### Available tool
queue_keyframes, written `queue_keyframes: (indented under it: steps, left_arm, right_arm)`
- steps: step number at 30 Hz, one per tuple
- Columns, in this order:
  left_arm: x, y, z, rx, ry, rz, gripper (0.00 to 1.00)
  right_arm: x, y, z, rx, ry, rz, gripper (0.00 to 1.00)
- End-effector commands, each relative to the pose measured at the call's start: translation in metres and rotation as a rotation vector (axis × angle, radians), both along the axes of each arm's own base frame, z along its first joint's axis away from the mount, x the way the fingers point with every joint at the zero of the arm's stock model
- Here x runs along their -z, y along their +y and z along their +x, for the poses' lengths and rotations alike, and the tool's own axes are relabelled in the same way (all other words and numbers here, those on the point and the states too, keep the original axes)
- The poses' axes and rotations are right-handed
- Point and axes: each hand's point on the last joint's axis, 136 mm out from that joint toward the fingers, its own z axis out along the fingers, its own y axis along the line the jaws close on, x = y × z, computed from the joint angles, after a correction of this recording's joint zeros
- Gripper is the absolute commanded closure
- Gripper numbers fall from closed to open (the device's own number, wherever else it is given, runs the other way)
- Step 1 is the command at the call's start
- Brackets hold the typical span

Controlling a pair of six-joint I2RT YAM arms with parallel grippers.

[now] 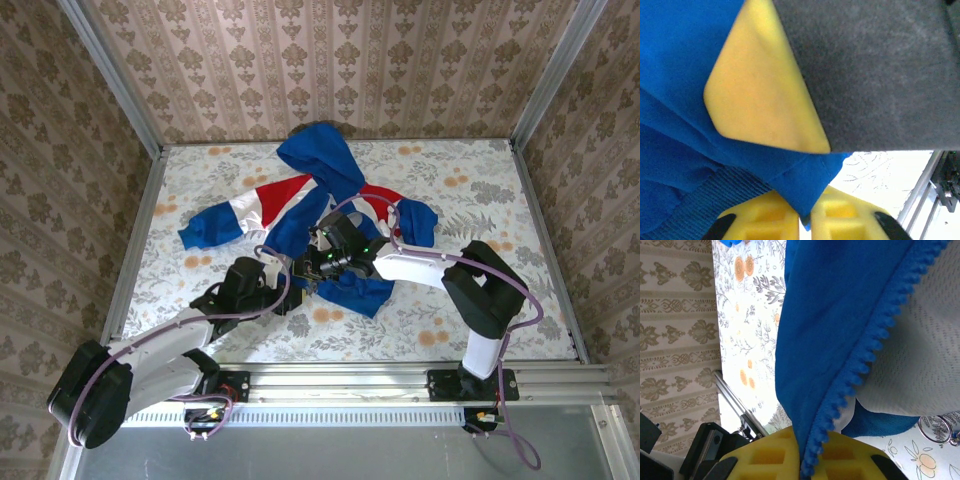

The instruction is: Zip up the jacket

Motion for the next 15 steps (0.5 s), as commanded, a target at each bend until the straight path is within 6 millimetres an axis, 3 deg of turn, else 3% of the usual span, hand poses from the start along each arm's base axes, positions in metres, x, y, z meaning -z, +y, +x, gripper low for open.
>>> queue_keyframes:
  steps: [1, 7, 15]
  left_arm:
    - [-0.008, -0.002, -0.002, 0.019, 0.007, -0.015, 0.81]
    - [-0.017, 0.003, -0.001, -0.002, -0.011, -0.007, 0.6]
    - [-0.014, 0.012, 0.005, -0.068, -0.007, 0.021, 0.57]
  right_arm:
    - [0.005, -0.004, 0.008, 0.041, -0.014, -0.012, 0.92]
    - [0.012, -0.013, 0.013, 0.071, -0.015, -0.027, 0.93]
    - [0.038, -0.017, 0.022, 0.042, 0.001, -0.127, 0.83]
